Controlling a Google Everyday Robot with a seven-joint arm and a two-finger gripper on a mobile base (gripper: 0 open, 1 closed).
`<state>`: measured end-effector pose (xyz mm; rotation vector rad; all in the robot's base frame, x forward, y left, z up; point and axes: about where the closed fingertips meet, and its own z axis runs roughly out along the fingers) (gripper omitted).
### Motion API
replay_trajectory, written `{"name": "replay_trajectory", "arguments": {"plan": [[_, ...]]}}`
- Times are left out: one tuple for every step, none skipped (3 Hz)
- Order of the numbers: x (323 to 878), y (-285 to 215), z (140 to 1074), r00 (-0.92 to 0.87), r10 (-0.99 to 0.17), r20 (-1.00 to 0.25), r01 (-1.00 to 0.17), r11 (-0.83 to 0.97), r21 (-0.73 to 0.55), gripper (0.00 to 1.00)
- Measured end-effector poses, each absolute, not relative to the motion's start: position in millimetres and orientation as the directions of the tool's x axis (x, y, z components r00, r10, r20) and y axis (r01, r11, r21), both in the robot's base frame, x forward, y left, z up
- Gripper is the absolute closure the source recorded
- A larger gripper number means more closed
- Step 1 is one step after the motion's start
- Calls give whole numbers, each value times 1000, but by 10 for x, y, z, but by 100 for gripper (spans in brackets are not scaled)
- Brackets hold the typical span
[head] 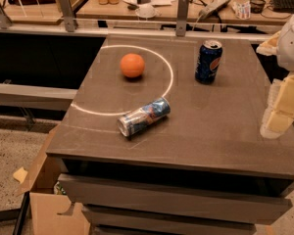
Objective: Pick pepsi can
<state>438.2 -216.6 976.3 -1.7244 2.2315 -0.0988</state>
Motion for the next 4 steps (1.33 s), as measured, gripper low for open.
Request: {"name": "replay_trajectory", "arguments": {"plan": [[4382,-2166,9764,-221,-953,-207,-931,270,-246,0],[4504,-2307,9759,-271,-920,-284,-900,347,-264,0],[4756,-2590,9719,-321,-842,-434,-840,465,-280,0],[5133,-2814,9647,-300,-730,-614,-787,553,-274,0]]}}
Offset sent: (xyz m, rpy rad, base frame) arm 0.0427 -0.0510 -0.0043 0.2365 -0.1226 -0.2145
